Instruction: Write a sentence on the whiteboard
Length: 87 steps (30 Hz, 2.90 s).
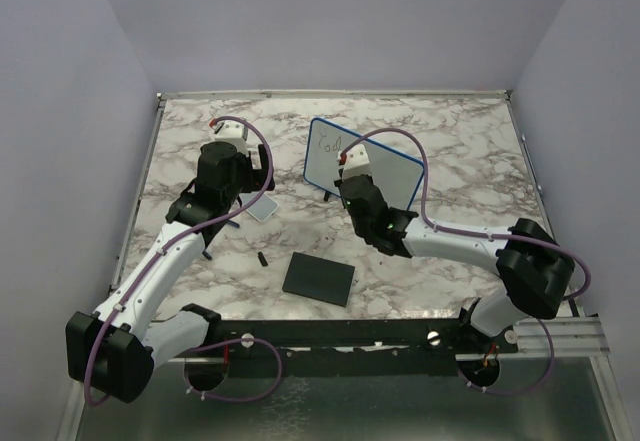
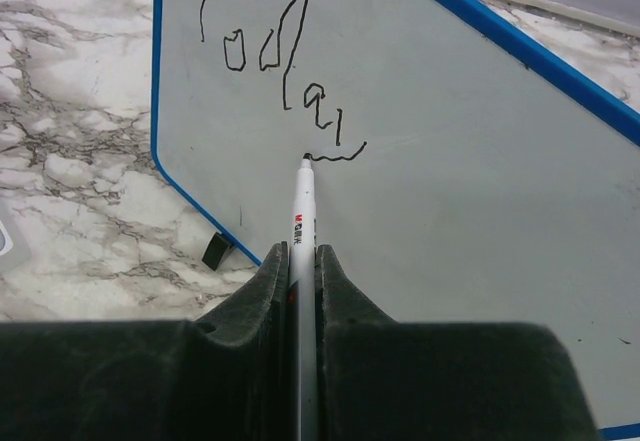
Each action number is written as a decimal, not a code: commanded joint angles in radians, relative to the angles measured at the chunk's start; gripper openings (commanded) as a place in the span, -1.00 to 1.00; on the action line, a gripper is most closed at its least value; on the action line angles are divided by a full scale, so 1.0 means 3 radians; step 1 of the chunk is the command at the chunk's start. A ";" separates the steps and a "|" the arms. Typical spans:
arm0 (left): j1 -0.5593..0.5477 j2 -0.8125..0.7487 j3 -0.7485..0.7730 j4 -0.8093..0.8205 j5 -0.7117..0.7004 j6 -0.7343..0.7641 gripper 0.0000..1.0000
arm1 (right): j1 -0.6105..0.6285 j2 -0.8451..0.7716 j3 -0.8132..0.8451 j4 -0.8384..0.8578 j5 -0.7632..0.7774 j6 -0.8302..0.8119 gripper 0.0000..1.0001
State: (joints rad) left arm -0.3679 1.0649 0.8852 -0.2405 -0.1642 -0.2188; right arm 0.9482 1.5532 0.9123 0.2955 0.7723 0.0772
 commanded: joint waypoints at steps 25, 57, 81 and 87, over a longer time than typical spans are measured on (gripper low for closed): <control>-0.0011 -0.0063 -0.0036 0.0040 0.0039 0.0021 0.98 | 0.0132 -0.1016 -0.0247 -0.0642 0.0388 0.0083 -1.00; -0.0011 -0.0052 -0.0036 0.0040 0.0052 0.0023 0.98 | 0.0129 -0.0687 -0.0164 -0.0090 0.0543 -0.0336 -0.99; -0.0011 -0.0073 -0.0036 0.0043 0.0052 0.0019 0.98 | 0.0051 -0.0596 -0.0299 -0.0284 0.0482 0.0003 -0.99; -0.0011 -0.0080 -0.0036 0.0040 0.0051 0.0019 0.98 | 0.0051 -0.0578 -0.0332 -0.0384 0.0425 0.0132 -0.99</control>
State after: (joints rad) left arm -0.3687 1.0649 0.8852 -0.2405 -0.1642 -0.2188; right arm 0.9665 1.3655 0.8307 0.2230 0.9047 0.0658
